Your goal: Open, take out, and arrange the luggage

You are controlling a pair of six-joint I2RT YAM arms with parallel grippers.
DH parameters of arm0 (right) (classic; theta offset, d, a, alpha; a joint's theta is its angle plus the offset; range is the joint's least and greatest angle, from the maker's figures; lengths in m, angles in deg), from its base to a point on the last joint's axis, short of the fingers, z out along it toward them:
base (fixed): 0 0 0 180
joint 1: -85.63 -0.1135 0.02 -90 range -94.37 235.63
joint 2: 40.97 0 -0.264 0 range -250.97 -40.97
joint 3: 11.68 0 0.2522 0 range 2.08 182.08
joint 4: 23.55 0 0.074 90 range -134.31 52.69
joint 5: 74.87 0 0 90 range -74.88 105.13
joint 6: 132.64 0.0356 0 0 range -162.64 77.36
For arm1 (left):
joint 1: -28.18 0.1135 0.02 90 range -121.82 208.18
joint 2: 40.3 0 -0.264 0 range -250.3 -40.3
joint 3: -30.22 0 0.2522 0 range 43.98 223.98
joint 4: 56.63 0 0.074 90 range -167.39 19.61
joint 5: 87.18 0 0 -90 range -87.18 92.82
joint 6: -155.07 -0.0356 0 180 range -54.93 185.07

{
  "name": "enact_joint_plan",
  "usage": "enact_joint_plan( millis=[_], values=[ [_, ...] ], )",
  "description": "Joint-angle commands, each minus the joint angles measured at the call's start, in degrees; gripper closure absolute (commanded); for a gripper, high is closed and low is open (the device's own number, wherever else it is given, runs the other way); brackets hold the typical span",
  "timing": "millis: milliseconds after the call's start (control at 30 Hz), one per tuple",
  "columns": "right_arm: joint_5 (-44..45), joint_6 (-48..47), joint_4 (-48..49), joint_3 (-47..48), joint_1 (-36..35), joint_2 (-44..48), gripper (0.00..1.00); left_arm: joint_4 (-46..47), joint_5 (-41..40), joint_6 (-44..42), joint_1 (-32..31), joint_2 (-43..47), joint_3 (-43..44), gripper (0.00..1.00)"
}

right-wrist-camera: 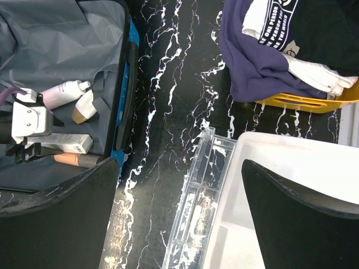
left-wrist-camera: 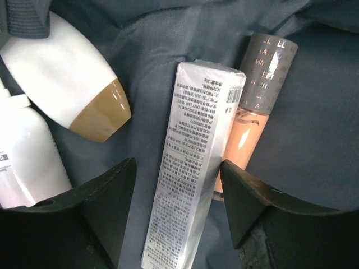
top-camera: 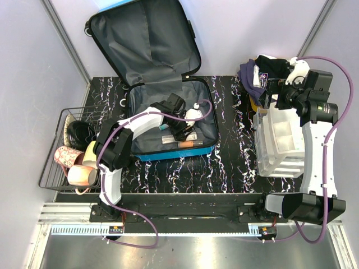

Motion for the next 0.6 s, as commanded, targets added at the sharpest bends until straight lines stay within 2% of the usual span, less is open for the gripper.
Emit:
enact_joint_plan(
  millis=[0,100,300,400,433,567],
  values=[
    [-2.1,1.3,1.4,1.4,0.0,-0.4,0.0,4.9,-2.2,0.4,-0.2,-0.8,2.7,0.35],
    [-2.2,1.5,1.9,0.8,0.0,-1.0,0.0,5.9,-1.0,1.8,-0.2,-1.9,3.1,0.35],
    [-1.9,0.8,1.9,1.0,0.0,-1.5,0.0,4.3,-0.5,-6.1,-3.8,-0.3,0.8,0.34],
    [-1.8,0.6,2.0,0.9,0.1,-1.4,0.0,2.7,-1.5,-7.8,-4.0,0.5,-0.4,0.46],
    [-1.9,0.6,2.0,0.9,0.0,-1.3,0.0,2.1,-2.2,-7.7,-4.0,0.3,-0.2,0.52],
    [-2.5,0.6,2.4,0.8,0.1,-1.1,0.01,1.9,-2.5,-5.7,-3.1,1.5,1.3,0.65]
  ],
)
